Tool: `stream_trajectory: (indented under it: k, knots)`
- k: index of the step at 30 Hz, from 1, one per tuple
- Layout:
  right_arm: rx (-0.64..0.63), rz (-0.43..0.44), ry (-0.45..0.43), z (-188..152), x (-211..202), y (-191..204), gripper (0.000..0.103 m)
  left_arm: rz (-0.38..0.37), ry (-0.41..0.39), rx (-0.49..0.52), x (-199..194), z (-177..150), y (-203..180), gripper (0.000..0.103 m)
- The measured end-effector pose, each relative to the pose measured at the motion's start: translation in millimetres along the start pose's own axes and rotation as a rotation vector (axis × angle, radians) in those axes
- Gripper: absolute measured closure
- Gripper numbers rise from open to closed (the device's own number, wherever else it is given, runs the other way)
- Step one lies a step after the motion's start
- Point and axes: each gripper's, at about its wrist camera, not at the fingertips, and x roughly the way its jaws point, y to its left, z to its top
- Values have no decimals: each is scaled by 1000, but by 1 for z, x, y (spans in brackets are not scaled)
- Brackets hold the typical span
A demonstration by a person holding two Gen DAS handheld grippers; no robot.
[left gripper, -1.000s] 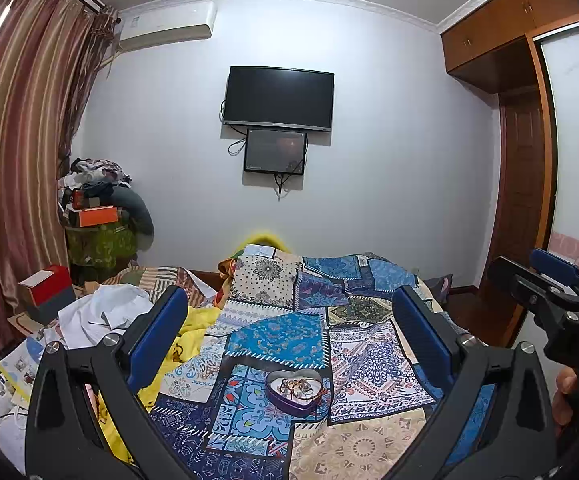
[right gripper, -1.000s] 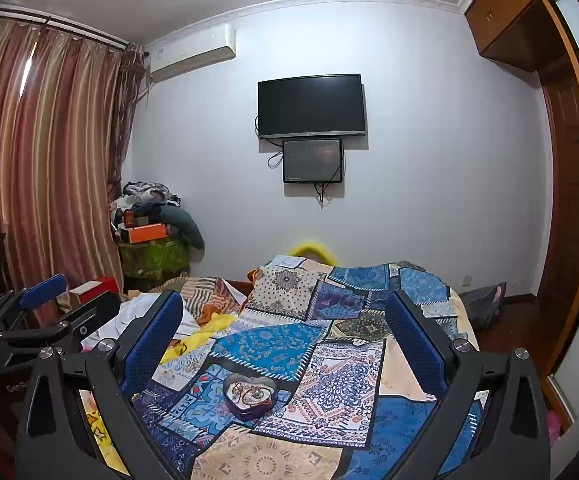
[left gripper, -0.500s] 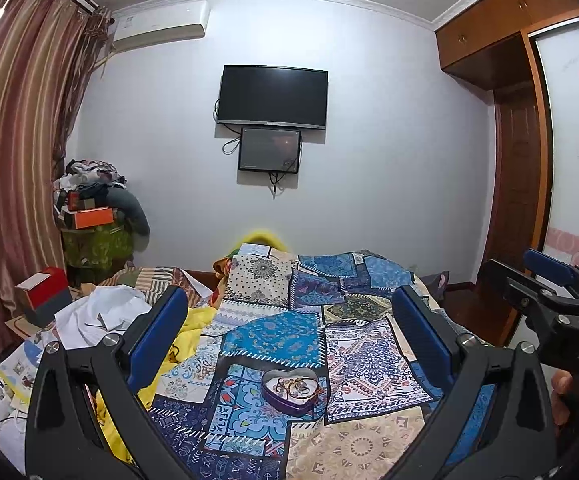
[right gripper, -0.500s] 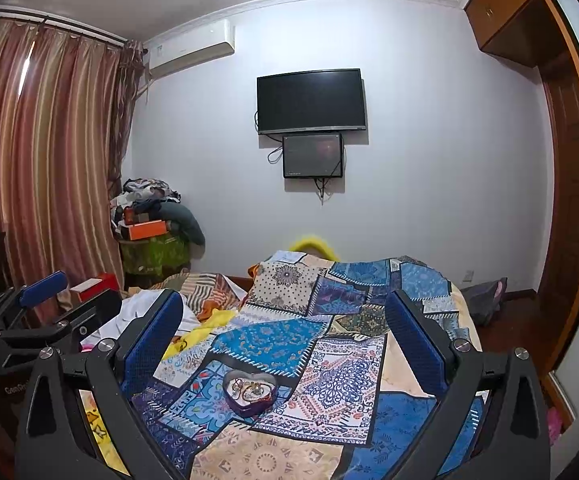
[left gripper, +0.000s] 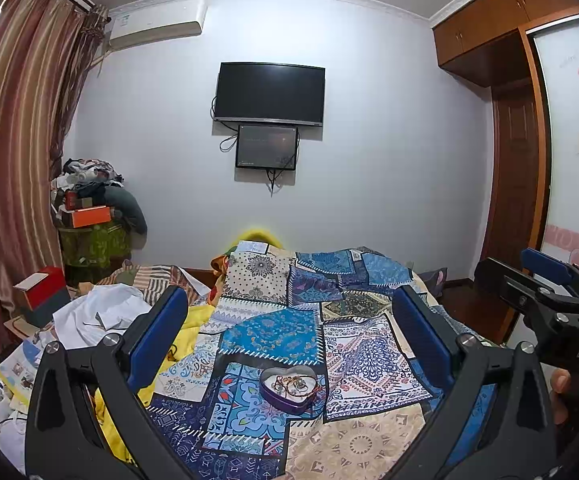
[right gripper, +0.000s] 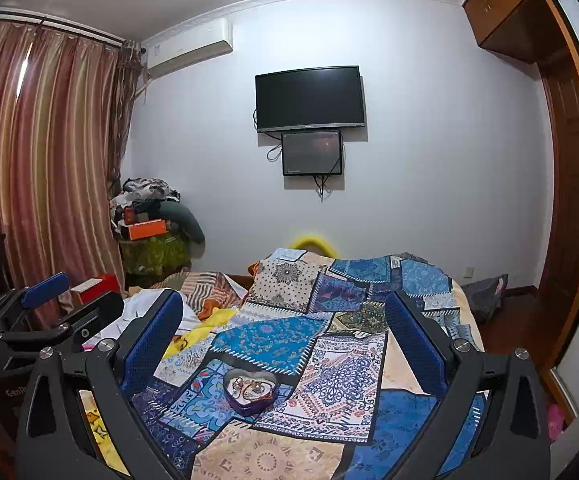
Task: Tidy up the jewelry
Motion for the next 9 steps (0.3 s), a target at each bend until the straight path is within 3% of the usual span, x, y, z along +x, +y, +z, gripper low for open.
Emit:
stream_trajectory:
  k: [9]
  knots:
    - [-1, -1, 5, 0, 2, 1, 3, -4, -8, 5, -2, 0, 4, 1]
